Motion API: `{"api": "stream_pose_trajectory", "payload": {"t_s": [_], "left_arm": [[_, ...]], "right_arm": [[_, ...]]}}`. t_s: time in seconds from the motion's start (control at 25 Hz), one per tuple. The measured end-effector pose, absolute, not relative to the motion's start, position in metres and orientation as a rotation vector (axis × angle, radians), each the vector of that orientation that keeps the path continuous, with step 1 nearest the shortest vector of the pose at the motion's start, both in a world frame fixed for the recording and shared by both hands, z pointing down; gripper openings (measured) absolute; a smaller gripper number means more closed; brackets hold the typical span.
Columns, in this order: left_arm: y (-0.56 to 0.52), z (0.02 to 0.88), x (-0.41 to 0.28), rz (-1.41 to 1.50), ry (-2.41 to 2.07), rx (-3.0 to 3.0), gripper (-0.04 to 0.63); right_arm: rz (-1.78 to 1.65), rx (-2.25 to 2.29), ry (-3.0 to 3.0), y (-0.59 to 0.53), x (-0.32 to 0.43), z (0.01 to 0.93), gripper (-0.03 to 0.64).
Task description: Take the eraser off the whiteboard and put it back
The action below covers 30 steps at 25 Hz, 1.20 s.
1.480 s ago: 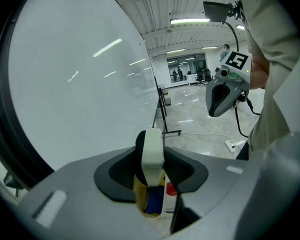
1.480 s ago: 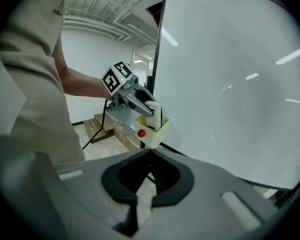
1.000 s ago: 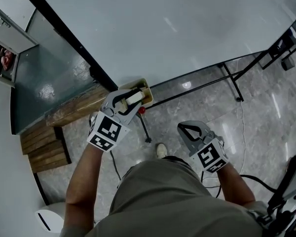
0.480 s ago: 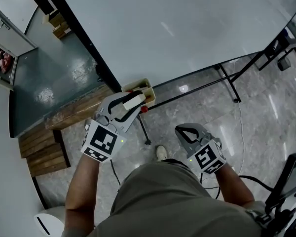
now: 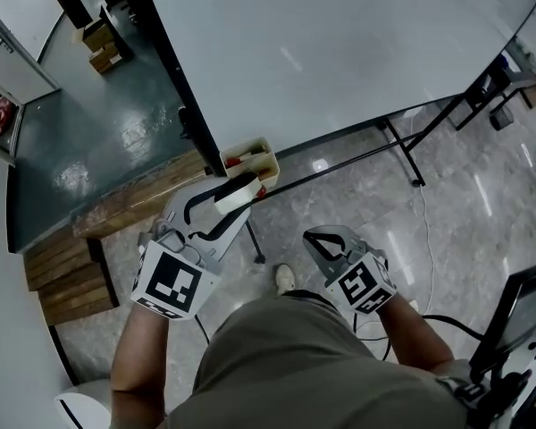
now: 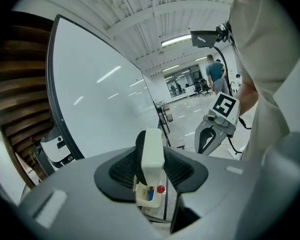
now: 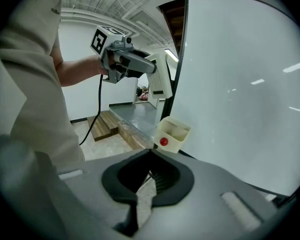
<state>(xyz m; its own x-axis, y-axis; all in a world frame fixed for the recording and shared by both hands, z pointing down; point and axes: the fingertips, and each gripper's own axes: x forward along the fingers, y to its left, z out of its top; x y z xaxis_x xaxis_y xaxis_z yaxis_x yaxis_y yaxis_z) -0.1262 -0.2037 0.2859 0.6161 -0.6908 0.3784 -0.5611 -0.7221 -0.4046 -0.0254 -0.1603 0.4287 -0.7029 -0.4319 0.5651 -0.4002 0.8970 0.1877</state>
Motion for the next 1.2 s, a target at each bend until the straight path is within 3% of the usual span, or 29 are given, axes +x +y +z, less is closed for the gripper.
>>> {"api": "stream_pose_trajectory", "payload": {"t_s": [1.2], "left_arm": [[-0.060, 0.235, -0.157, -0.678, 0.872, -2.567, 0.161]], "right_arm": [[-0.066, 0.602, -2.393, -0.059, -0.087, 0.433, 0.002]]}}
